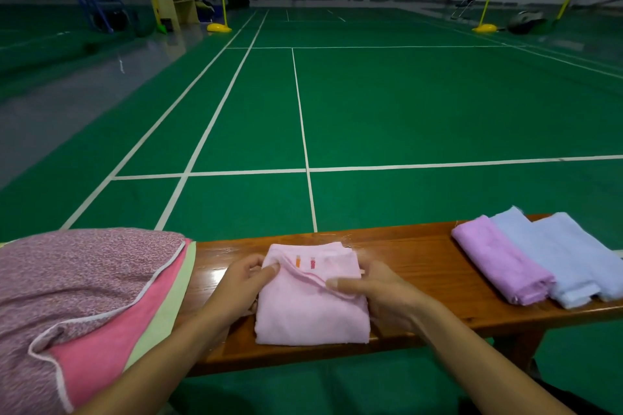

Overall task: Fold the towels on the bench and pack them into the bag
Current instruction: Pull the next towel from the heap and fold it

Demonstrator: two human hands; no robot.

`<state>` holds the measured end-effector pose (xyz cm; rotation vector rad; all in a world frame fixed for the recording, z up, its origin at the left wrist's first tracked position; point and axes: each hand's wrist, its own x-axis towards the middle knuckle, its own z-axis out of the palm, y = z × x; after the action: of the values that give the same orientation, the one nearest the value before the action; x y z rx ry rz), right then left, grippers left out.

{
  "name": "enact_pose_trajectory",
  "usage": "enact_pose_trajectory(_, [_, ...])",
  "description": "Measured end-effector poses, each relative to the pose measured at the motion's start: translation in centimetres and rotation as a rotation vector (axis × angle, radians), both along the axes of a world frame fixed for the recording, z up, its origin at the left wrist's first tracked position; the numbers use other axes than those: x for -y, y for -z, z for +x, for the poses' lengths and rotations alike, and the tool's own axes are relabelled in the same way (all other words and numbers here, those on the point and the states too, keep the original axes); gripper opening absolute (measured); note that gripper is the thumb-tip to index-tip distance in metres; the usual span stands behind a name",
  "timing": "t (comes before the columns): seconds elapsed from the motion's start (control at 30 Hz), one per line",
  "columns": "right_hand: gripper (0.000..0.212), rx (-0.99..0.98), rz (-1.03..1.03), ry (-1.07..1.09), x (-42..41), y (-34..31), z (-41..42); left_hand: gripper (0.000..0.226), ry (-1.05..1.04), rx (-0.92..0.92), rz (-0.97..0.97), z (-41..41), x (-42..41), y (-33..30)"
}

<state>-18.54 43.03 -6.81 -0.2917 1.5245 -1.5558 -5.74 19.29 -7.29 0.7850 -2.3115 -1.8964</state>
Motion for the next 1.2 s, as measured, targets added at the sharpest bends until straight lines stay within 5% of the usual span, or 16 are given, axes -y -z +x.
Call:
enact_pose_trajectory(0.1, [0.094, -0.229, 0.161, -0.106, 0.0, 0.3, 0.0, 0.021, -0.035, 0.025, -0.049, -0.5, 0.2, 0.3])
enact_pose_trajectory(0.3, [0.023, -0.434, 0.228, 0.158, 0.7, 1.0, -0.7, 0.021, -0.047, -0.027, -0.064, -1.1, 0.7, 0.7])
enact_pose_trajectory(0.47, [0.066, -0.517, 0.269, 0.466, 1.8, 1.4, -2.3, 0.040, -0.138, -0.072, -0.026, -2.1, 2.1, 0.6])
enact_pose_trajectory(0.6, [0.040, -0.832, 0.365, 0.586, 0.8, 1.6, -2.4, 0.044, -0.076, -0.053, -0.721, -1.1, 3.1, 1.6])
enact_pose_trajectory(0.73, [0.023, -1.152, 0.446, 0.317, 1.3, 3.1, -0.8, 0.040, 0.292, -0.194, -1.072, -0.3, 0.9, 3.4])
enact_pose_trajectory(0.9, [0.055, -1.523, 0.546, -0.286, 2.5, 4.3, 2.0, 0.064, 0.485, -0.061, -1.155, -0.6, 0.1, 4.6])
enact_pose_trajectory(1.03, [0.070, -1.443, 0.709, -0.429, 1.5, 5.7, 0.9, 0.071, 0.551, 0.030, -1.176, -0.7, 1.1, 5.1])
enact_pose_trajectory(1.2, [0.066, -1.415, 0.820, -0.358, 0.3, 6.0, -1.6, 0.070, 0.512, 0.091, -1.172, -0.6, 2.3, 4.4])
